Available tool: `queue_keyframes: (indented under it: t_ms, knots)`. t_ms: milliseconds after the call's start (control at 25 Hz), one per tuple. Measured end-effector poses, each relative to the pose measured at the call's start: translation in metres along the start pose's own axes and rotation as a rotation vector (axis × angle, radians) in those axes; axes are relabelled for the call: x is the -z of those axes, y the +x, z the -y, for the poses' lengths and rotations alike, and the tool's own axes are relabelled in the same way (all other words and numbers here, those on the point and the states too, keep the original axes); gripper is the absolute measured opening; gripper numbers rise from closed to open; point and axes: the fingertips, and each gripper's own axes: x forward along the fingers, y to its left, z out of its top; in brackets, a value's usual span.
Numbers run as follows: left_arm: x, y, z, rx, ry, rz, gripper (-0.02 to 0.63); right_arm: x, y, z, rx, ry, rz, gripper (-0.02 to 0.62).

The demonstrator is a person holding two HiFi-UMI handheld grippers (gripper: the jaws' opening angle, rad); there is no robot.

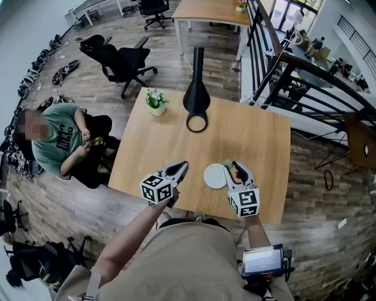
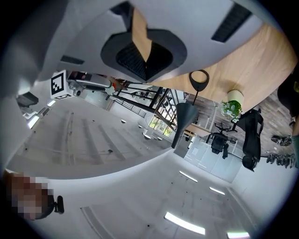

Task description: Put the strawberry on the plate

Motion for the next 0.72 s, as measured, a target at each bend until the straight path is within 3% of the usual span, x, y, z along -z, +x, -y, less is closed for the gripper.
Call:
queue_keyframes:
  t_ms: [480, 720]
  knots:
    - [0.035, 0.026, 0.001, -0.031, 0.003, -0.063, 0.004, 0.041, 0.001, 0.029, 0.005, 0.033, -0.047, 0.143]
    - [0.048, 0.037, 0.0, -0.044, 0.022, -0.111, 0.005, 0.073, 0.01, 0.032, -0.021, 0.029, -0.116, 0.143]
